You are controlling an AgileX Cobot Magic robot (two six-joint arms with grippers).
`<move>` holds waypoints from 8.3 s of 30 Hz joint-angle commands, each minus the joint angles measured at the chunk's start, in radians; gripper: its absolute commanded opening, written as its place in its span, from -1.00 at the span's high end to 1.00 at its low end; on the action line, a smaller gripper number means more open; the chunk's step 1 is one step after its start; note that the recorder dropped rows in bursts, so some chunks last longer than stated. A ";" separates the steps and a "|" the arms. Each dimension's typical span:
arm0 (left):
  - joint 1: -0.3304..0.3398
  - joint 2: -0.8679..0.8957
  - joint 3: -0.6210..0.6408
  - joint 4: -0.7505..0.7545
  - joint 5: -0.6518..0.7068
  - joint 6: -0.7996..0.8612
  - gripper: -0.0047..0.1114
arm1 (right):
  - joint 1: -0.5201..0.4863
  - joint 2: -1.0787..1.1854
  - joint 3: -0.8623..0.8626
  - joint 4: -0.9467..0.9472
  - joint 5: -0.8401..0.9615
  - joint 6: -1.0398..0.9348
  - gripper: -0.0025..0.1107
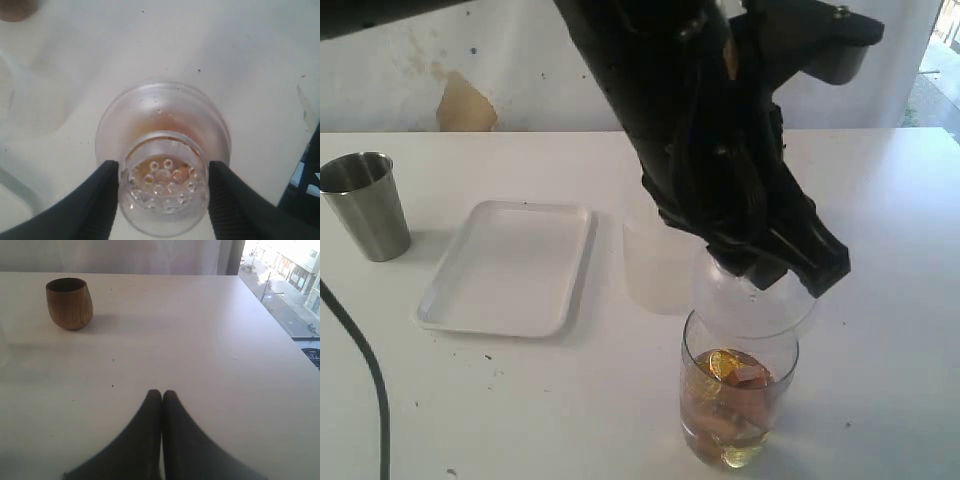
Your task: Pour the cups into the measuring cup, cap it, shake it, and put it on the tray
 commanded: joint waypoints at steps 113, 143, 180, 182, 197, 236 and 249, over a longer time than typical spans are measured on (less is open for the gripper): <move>-0.041 0.024 0.034 0.030 -0.081 0.171 -0.26 | 0.000 -0.005 0.001 -0.004 -0.006 -0.022 0.96; -0.041 0.058 -0.037 0.023 -0.004 0.236 0.92 | 0.000 -0.005 0.001 -0.004 -0.006 -0.022 0.96; -0.041 0.012 0.062 0.075 -0.004 0.263 0.92 | 0.000 -0.005 0.001 -0.004 -0.006 -0.022 0.96; -0.041 -0.001 0.062 0.073 -0.007 0.263 0.92 | 0.000 -0.005 0.001 -0.004 -0.006 -0.022 0.96; -0.041 -0.069 0.062 0.084 -0.160 0.232 0.92 | 0.000 -0.005 0.001 -0.004 -0.006 -0.022 0.96; -0.041 -1.022 1.272 0.082 -0.962 0.026 0.92 | 0.000 -0.005 0.001 -0.004 -0.006 -0.022 0.96; -0.041 -1.022 1.274 0.082 -0.969 0.026 0.92 | 0.000 -0.005 0.001 -0.004 -0.006 -0.022 0.96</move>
